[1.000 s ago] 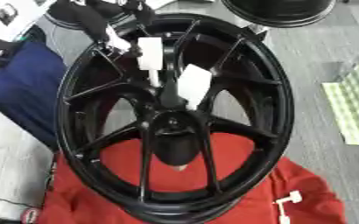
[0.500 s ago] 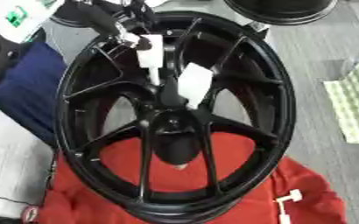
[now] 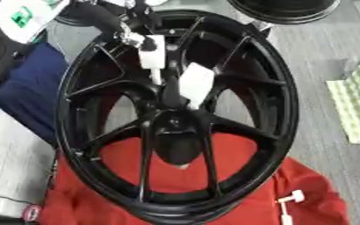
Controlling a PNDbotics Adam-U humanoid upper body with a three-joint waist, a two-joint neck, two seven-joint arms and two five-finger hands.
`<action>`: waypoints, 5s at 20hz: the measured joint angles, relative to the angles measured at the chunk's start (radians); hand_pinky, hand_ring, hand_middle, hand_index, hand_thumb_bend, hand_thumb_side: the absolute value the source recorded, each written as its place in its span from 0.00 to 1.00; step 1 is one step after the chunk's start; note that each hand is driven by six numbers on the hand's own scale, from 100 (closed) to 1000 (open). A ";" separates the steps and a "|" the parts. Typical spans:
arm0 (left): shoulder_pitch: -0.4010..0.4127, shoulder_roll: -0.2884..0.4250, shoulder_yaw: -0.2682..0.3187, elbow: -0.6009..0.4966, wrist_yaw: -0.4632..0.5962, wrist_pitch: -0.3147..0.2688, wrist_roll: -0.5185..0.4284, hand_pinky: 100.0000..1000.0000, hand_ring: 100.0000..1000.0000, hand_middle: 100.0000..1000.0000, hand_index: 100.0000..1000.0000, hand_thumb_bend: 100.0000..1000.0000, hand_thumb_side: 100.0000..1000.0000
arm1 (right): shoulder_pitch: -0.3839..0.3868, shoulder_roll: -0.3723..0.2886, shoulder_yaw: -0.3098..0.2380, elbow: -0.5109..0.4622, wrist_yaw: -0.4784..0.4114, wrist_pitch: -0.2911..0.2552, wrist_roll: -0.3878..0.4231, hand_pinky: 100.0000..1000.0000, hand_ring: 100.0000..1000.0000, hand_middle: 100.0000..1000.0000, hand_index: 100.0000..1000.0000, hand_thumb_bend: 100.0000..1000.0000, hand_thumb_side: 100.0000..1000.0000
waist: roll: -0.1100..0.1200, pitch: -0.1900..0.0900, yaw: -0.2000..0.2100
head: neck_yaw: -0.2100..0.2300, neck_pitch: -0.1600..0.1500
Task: Pull the pin out of the wheel hub.
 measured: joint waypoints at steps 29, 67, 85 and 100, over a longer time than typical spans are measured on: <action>0.000 0.000 -0.040 -0.024 -0.047 -0.033 -0.001 0.83 0.74 0.60 0.80 0.32 0.71 | 0.001 0.001 0.000 0.000 -0.017 -0.021 -0.021 0.36 0.57 0.43 0.66 0.00 0.58 | 0.002 0.005 -0.006 | 0.002 0.000; -0.047 0.018 0.082 -0.124 0.150 0.121 0.013 0.60 0.41 0.23 0.44 0.00 0.32 | 0.015 0.009 -0.013 0.000 -0.016 -0.025 -0.025 0.37 0.57 0.43 0.65 0.00 0.59 | -0.001 0.004 0.013 | 0.001 0.000; 0.391 0.356 0.479 0.017 0.145 0.153 0.333 0.72 0.57 0.44 0.67 0.00 0.14 | 0.025 0.008 -0.032 0.000 0.007 -0.024 -0.024 0.37 0.57 0.43 0.66 0.00 0.55 | -0.020 0.003 0.049 | -0.033 -0.007; 0.507 0.361 0.518 0.136 0.022 0.075 0.341 0.86 0.83 0.75 0.83 0.00 0.70 | 0.026 0.009 -0.038 0.000 0.010 -0.024 -0.024 0.37 0.57 0.43 0.65 0.00 0.55 | -0.036 0.003 0.047 | -0.025 -0.017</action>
